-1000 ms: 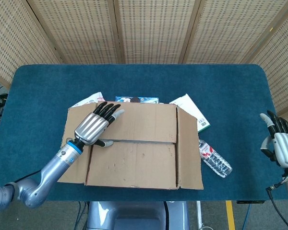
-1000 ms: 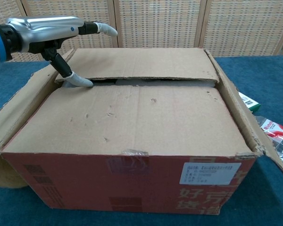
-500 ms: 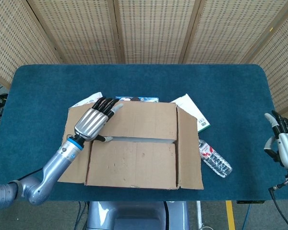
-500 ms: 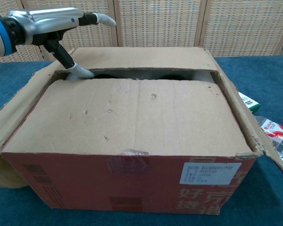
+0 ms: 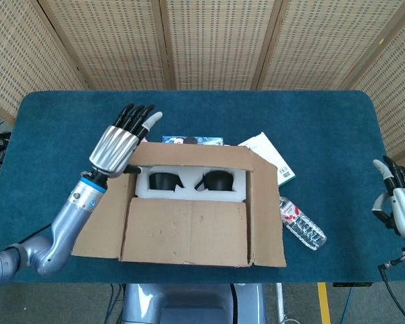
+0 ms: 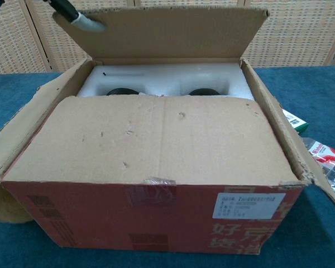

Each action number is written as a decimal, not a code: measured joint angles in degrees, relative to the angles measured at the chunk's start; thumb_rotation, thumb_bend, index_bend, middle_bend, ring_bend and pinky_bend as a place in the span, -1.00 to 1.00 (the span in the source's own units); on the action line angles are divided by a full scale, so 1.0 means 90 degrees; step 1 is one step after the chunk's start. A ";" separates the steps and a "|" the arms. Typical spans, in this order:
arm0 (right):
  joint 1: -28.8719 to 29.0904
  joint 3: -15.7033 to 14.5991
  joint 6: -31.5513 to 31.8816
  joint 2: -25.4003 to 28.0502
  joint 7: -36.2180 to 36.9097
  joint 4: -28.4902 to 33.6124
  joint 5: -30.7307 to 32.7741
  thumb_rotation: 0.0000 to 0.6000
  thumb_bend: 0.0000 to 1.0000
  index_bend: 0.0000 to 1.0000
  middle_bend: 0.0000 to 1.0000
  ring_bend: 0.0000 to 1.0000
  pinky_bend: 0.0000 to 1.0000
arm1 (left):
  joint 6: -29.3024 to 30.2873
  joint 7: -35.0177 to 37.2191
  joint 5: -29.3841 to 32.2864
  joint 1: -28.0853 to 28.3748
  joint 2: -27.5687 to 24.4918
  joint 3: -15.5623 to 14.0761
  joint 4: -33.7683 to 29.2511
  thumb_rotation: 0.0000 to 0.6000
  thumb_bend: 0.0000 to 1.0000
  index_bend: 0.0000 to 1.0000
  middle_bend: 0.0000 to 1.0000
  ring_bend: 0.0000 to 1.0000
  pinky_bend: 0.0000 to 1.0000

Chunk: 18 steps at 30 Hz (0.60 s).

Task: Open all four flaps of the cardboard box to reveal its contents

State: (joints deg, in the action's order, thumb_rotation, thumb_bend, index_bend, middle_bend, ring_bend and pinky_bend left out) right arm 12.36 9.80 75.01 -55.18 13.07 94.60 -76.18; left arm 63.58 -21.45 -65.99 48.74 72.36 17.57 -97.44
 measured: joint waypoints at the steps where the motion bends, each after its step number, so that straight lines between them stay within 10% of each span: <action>1: -0.0006 -0.0002 0.0006 0.0008 0.0000 0.0009 -0.0007 1.00 0.91 -0.91 -1.00 -1.00 -1.00 | 0.0003 0.0009 0.0007 0.0037 0.0024 0.0045 0.0089 0.74 -0.57 -1.00 -1.00 -1.00 -1.00; 18: -0.0120 0.0000 0.0107 0.0141 0.0043 0.0109 -0.0030 1.00 0.91 -0.91 -1.00 -1.00 -1.00 | -0.0583 -0.0667 0.0571 0.1093 0.0697 0.0496 0.1980 0.73 -0.57 -1.00 -1.00 -1.00 -1.00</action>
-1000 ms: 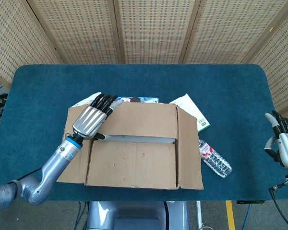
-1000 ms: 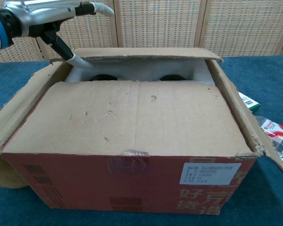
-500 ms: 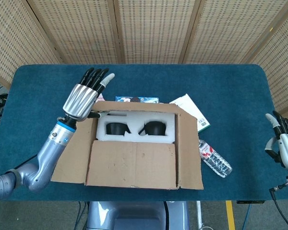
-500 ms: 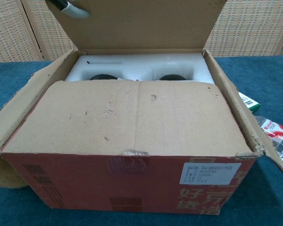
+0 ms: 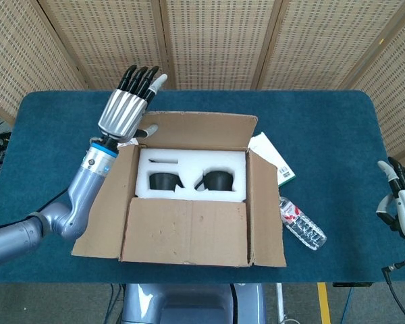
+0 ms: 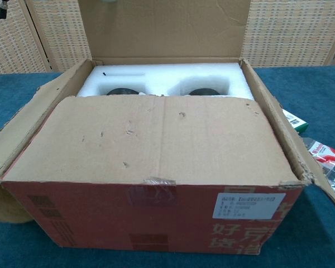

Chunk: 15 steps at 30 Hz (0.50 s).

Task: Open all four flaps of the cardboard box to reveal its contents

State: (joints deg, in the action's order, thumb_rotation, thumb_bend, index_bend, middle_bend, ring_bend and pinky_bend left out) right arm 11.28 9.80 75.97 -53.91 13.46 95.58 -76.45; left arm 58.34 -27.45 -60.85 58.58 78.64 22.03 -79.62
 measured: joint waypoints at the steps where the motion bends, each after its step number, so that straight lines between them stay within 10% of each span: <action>1: -0.0007 0.0001 0.0007 0.0008 -0.0003 0.0009 0.0004 1.00 0.91 -0.91 -1.00 -1.00 -1.00 | -0.0062 -0.0075 0.0095 0.0058 0.0053 0.0007 0.0111 0.73 -0.57 -1.00 -1.00 -1.00 -1.00; 15: -0.0050 0.0009 0.0004 0.0039 0.0010 0.0052 0.0044 1.00 0.91 -0.91 -1.00 -1.00 -1.00 | -0.0323 -0.0105 0.0488 0.0135 -0.0171 -0.0006 -0.0149 0.75 -0.39 -1.00 -1.00 -1.00 -1.00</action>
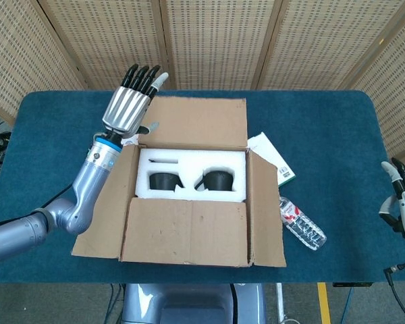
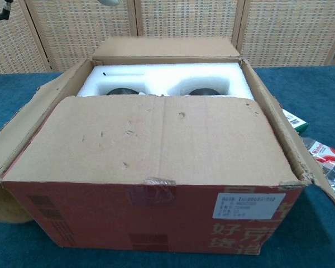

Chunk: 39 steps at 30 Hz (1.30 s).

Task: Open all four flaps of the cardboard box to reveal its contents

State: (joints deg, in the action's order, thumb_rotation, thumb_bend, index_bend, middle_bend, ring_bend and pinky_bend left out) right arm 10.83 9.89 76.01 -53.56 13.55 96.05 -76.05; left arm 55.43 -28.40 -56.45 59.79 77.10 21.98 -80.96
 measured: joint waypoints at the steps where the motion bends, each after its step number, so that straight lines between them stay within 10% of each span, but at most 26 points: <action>1: 0.0003 0.0000 -0.0006 -0.0002 -0.0002 0.0001 -0.0002 1.00 0.91 -0.91 -1.00 -1.00 -1.00 | -0.0043 0.0029 0.0014 -0.0020 -0.0080 -0.0006 -0.0105 0.75 -0.34 -1.00 -1.00 -1.00 -1.00; 7: 0.0051 -0.0002 -0.0078 -0.0054 -0.0036 0.0006 -0.0017 1.00 0.91 -0.91 -1.00 -1.00 -1.00 | -0.0491 0.0408 0.0269 -0.0236 -0.0856 -0.0035 -0.1149 0.78 0.32 -0.81 -1.00 -1.00 -1.00; 12: 0.0049 -0.0002 -0.0068 -0.0063 -0.0065 0.0033 -0.0024 1.00 0.91 -0.91 -1.00 -1.00 -1.00 | -0.0928 0.1071 0.0468 -0.0495 -0.1665 -0.0074 -0.2106 0.33 0.74 -0.58 -0.91 -1.00 -1.00; 20: 0.0012 -0.0019 -0.0037 -0.0070 -0.0068 0.0061 -0.0028 1.00 0.91 -0.91 -1.00 -1.00 -1.00 | -0.1208 0.1787 0.0299 -0.0841 -0.2027 -0.0345 -0.2705 0.32 0.83 -0.32 -0.72 -1.00 -1.00; 26: -0.0029 -0.0037 0.0000 -0.0073 -0.0056 0.0061 -0.0040 1.00 0.91 -0.91 -1.00 -1.00 -1.00 | -0.1447 0.2058 0.0152 -0.0914 -0.2075 -0.0620 -0.2953 -0.09 0.81 -0.23 -0.69 -1.00 -1.00; 39: -0.0157 -0.0069 0.0087 -0.0049 0.0047 0.0046 -0.0017 1.00 0.91 -0.91 -1.00 -1.00 -1.00 | -0.1321 0.1952 -0.0323 -0.0969 -0.1798 -0.1123 -0.3057 -0.10 0.76 -0.22 -0.68 -1.00 -1.00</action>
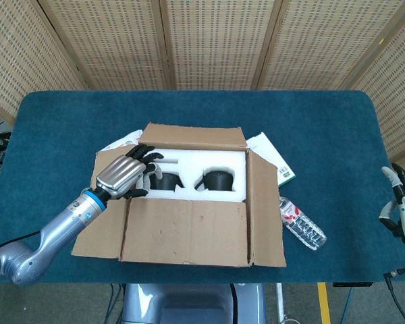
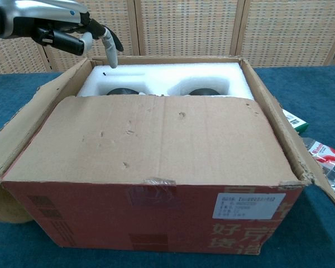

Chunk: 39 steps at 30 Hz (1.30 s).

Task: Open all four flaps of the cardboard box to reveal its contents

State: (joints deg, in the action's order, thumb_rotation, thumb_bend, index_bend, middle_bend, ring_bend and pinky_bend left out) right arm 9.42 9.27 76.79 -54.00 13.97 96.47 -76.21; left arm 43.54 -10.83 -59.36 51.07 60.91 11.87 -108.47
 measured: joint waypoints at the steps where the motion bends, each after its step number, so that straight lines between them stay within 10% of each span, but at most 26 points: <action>1: -0.0007 -0.0004 0.0006 -0.0003 0.0007 0.0001 -0.0008 1.00 0.91 -0.91 -1.00 -1.00 -1.00 | 0.0009 -0.0022 -0.0021 -0.0003 0.0024 -0.0030 -0.0002 -0.10 0.76 -0.22 -0.68 -1.00 -1.00; 39: -0.0125 -0.0003 0.0058 -0.0062 0.0105 -0.0055 0.0015 1.00 0.91 -0.91 -1.00 -1.00 -1.00 | -0.0095 0.0029 -0.0115 0.0026 -0.0060 -0.0514 -0.0429 -0.11 0.75 -0.20 -0.58 -1.00 -1.00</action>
State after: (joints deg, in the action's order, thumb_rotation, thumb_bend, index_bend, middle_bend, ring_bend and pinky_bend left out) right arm 8.30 9.24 77.32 -54.56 14.91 95.97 -76.08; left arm 42.68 -10.57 -60.40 51.31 60.38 7.25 -112.33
